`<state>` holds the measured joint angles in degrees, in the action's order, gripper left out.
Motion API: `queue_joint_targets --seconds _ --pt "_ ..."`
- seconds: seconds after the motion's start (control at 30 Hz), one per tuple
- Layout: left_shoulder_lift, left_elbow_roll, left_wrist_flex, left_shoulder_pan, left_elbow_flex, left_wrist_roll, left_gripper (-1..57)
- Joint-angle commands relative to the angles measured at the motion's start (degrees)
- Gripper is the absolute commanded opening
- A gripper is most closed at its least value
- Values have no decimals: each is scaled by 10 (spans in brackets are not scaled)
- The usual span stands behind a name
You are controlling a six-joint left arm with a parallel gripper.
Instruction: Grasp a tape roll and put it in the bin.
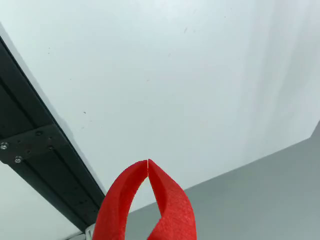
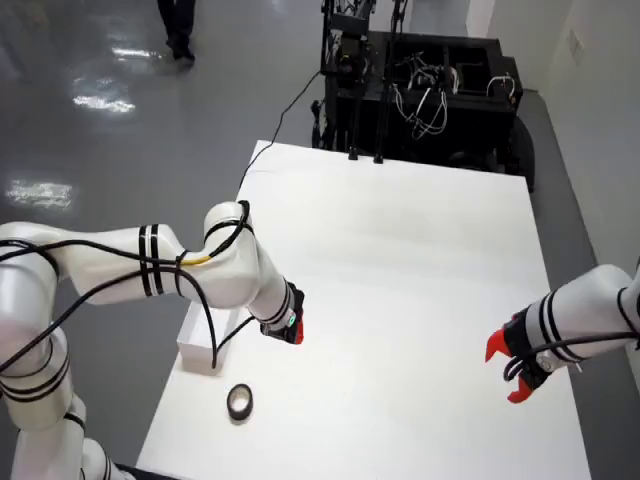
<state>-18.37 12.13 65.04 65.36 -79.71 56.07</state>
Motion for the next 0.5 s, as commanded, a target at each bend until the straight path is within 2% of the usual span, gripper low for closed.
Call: queue_joint_targets --seconds 0.03,0.5 --pt "15 -13 2 -16 12 10 -4" --pt "22 -12 2 -24 -3 26 -4"
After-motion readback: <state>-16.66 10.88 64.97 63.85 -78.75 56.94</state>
